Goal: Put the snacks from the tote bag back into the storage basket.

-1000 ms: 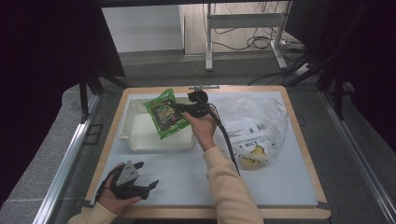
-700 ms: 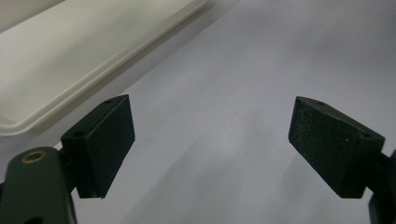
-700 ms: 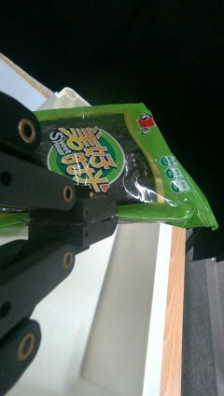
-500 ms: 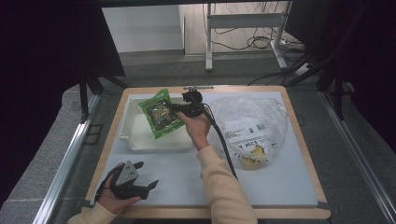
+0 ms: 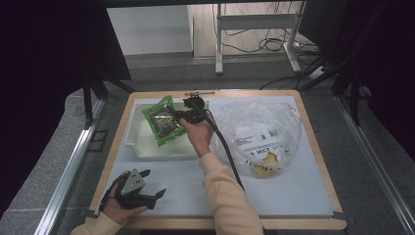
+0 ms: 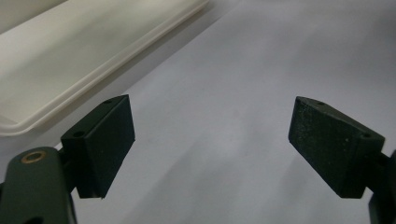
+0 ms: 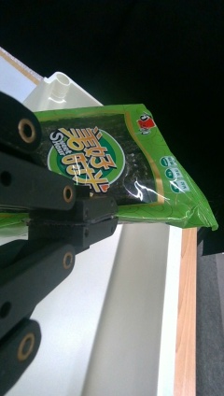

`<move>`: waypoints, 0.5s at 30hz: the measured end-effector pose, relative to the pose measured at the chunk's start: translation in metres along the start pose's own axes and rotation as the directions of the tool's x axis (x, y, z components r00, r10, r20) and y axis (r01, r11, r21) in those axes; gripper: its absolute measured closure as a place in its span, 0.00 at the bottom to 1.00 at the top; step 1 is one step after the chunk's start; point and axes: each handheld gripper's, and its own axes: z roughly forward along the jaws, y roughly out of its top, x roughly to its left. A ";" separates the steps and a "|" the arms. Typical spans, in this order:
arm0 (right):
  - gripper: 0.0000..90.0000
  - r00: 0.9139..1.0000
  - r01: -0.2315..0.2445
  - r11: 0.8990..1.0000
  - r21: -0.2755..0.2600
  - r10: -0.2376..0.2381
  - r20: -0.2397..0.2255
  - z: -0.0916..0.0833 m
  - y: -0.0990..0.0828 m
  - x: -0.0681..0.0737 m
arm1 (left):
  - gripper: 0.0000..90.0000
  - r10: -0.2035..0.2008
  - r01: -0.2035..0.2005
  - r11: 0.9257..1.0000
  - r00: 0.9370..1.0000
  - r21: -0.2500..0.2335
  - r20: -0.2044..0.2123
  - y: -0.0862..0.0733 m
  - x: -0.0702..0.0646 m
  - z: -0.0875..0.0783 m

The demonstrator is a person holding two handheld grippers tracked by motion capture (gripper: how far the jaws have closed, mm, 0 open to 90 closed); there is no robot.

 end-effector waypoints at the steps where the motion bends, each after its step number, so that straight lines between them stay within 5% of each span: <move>1: 1.00 1.000 0.000 1.000 0.002 0.000 0.001 0.001 0.000 0.001 | 0.16 -0.003 0.003 1.000 1.000 -0.003 0.001 0.000 0.000 0.000; 15: 1.00 0.999 -0.040 0.999 0.024 0.039 0.031 0.030 -0.009 0.007 | 0.16 0.000 0.000 1.000 1.000 -0.009 0.002 0.000 0.000 -0.001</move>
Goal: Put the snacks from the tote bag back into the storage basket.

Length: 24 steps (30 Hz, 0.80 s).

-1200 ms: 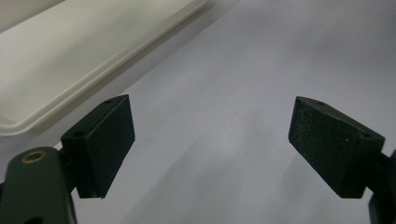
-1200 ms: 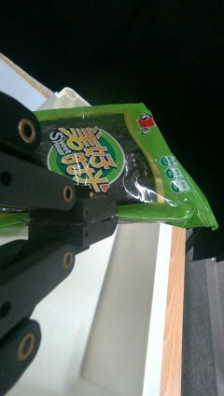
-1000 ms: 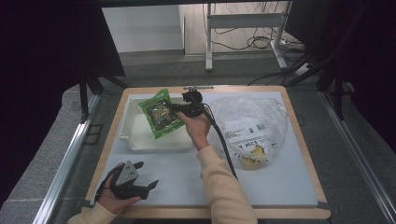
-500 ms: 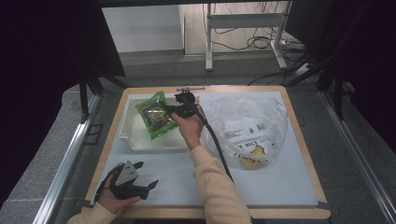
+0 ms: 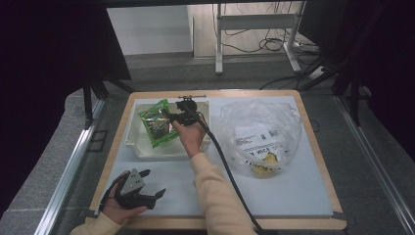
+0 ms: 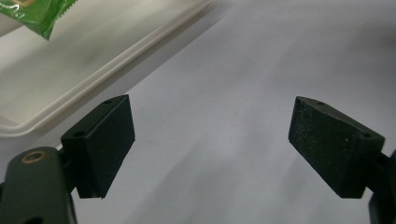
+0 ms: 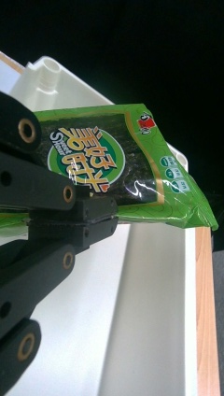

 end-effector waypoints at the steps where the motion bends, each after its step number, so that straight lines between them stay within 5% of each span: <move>1: 1.00 1.000 -0.004 1.000 -0.001 0.004 0.009 0.002 -0.001 0.000 | 0.16 0.000 0.000 1.000 1.000 -0.001 0.001 0.000 0.000 0.000; 17: 1.00 0.990 -0.106 0.994 -0.012 0.106 0.089 0.016 -0.013 0.007 | 0.16 0.013 -0.013 0.999 1.000 -0.034 0.004 0.002 -0.003 -0.006; 24: 1.00 0.982 -0.104 0.993 -0.052 0.111 0.151 0.022 -0.017 0.009 | 0.16 0.027 -0.026 0.999 1.000 -0.039 0.007 0.004 -0.004 -0.007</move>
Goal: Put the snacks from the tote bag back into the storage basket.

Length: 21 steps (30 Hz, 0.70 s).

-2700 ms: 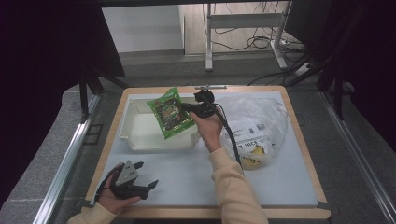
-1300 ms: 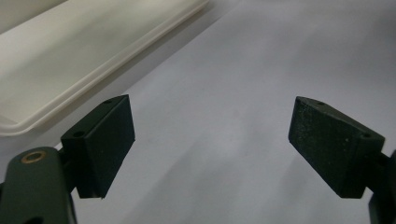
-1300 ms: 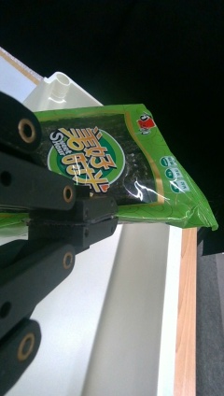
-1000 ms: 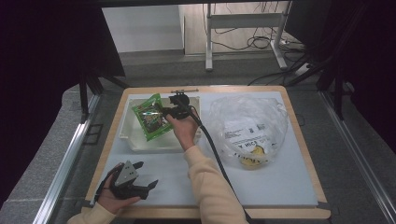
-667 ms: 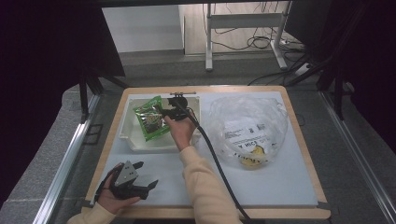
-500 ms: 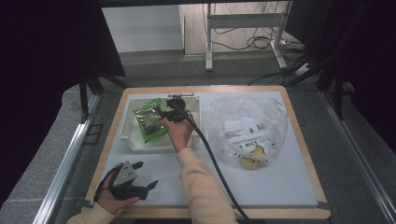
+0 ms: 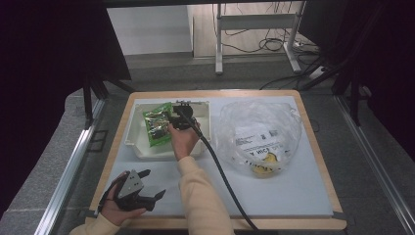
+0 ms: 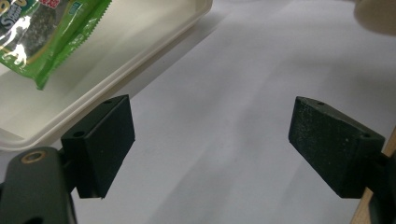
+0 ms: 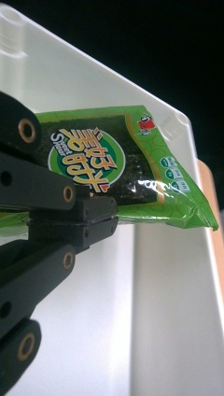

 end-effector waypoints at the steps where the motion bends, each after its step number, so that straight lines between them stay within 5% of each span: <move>1: 1.00 1.000 0.002 1.000 -0.009 -0.002 0.006 0.001 -0.001 0.000 | 0.16 0.001 -0.001 1.000 1.000 0.001 0.000 0.000 0.000 0.000; 14: 0.96 1.000 0.025 0.999 0.023 -0.025 0.010 0.019 -0.015 0.012 | 0.16 0.000 0.000 1.000 1.000 0.003 -0.006 0.000 0.003 -0.001; 21: 0.74 0.998 0.052 0.999 0.012 -0.052 0.022 0.010 -0.012 0.014 | 0.16 0.001 -0.001 1.000 1.000 0.005 -0.007 0.000 0.003 -0.001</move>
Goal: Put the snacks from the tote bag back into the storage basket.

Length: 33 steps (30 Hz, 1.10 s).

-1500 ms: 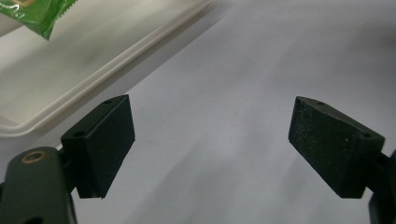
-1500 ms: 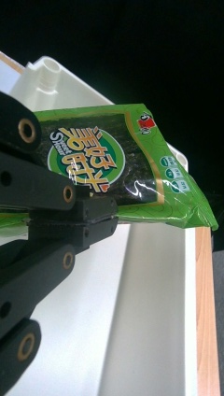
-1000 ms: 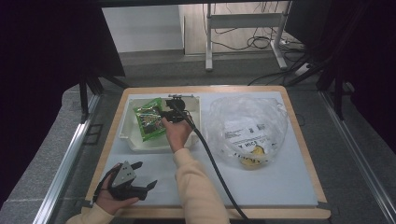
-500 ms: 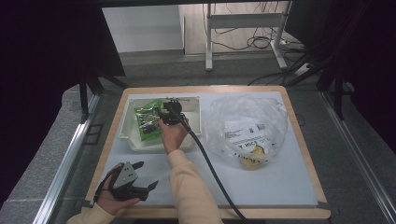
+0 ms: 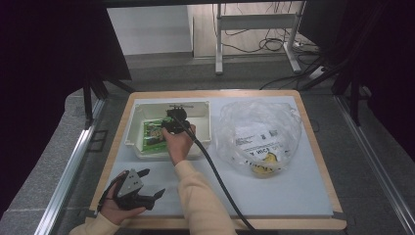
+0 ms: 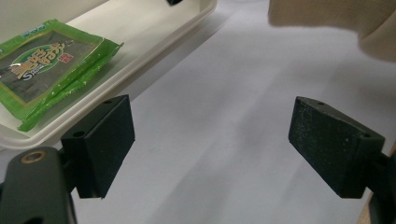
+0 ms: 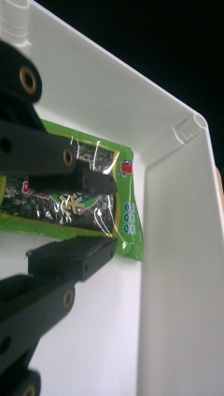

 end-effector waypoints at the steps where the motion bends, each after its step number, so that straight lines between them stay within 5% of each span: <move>1: 0.72 1.000 0.006 1.000 -0.002 -0.006 0.002 -0.002 0.001 -0.001 | 0.16 0.000 0.000 1.000 1.000 0.000 0.000 0.000 0.000 0.000; 15: 0.63 0.986 0.131 0.990 0.045 -0.125 -0.106 -0.032 0.011 -0.010 | 0.16 -0.002 0.002 1.000 1.000 0.013 -0.010 -0.001 0.002 0.000; 24: 0.52 0.957 0.253 0.967 0.034 -0.245 -0.153 -0.066 0.010 -0.025 | 0.16 -0.029 0.030 0.999 0.999 0.021 -0.022 -0.004 0.006 0.002; 30: 0.48 0.936 0.316 0.948 0.016 -0.309 -0.171 -0.096 0.008 -0.046 | 0.16 -0.047 0.049 0.998 0.998 0.042 -0.039 -0.007 0.010 0.006; 33: 0.46 0.931 0.328 0.945 0.021 -0.319 -0.175 -0.112 0.006 -0.059 | 0.16 -0.058 0.060 0.997 0.997 0.044 -0.044 -0.008 0.011 0.009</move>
